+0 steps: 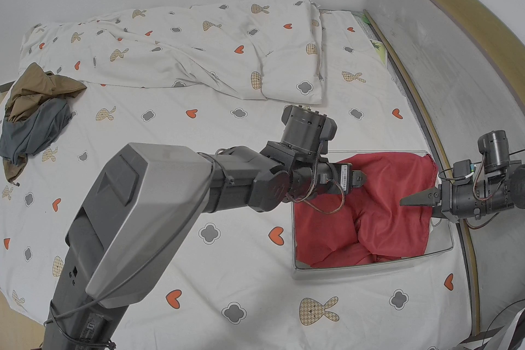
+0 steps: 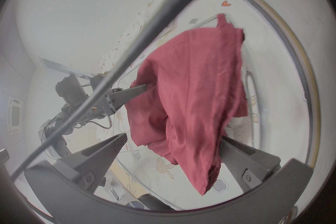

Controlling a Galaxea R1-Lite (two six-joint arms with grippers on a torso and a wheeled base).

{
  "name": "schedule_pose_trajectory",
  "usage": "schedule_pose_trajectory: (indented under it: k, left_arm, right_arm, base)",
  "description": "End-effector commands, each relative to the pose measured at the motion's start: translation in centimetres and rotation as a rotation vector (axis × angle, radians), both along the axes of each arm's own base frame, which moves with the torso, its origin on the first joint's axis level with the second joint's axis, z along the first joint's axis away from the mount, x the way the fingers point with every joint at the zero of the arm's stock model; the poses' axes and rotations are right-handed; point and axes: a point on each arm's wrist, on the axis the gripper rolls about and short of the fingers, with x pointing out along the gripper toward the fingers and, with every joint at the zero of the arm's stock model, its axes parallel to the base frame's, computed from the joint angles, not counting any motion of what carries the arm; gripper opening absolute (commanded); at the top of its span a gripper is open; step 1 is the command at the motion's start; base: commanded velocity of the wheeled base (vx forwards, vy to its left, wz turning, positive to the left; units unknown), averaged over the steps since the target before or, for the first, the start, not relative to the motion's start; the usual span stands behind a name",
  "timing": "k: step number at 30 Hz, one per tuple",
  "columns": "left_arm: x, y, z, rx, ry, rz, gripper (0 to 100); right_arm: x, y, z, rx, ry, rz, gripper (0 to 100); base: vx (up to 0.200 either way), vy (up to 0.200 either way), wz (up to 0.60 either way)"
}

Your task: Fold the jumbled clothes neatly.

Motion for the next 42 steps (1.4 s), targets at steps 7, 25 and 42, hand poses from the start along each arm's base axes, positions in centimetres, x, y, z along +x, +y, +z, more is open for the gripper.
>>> schedule_pose_trajectory:
  k: [7,25,42]
  left_arm:
    - [-0.2,-0.7,-1.4,0.015,0.025,-0.020,100]
    - [-1.6,-0.3,2.6,-0.044,-0.004,-0.020,100]
    - [-8.4,0.5,3.7,0.000,0.094,-0.181,100]
  right_arm:
    - [-3.6,-2.0,2.9,-0.010,-0.115,-0.096,100]
    - [0.0,0.3,2.8,0.004,-0.110,0.009,100]
    - [5.3,-0.2,0.8,0.010,-0.065,0.001,100]
  base:
    - [0.000,0.000,0.00]
    - [0.000,0.000,0.00]
    - [0.000,0.000,0.00]
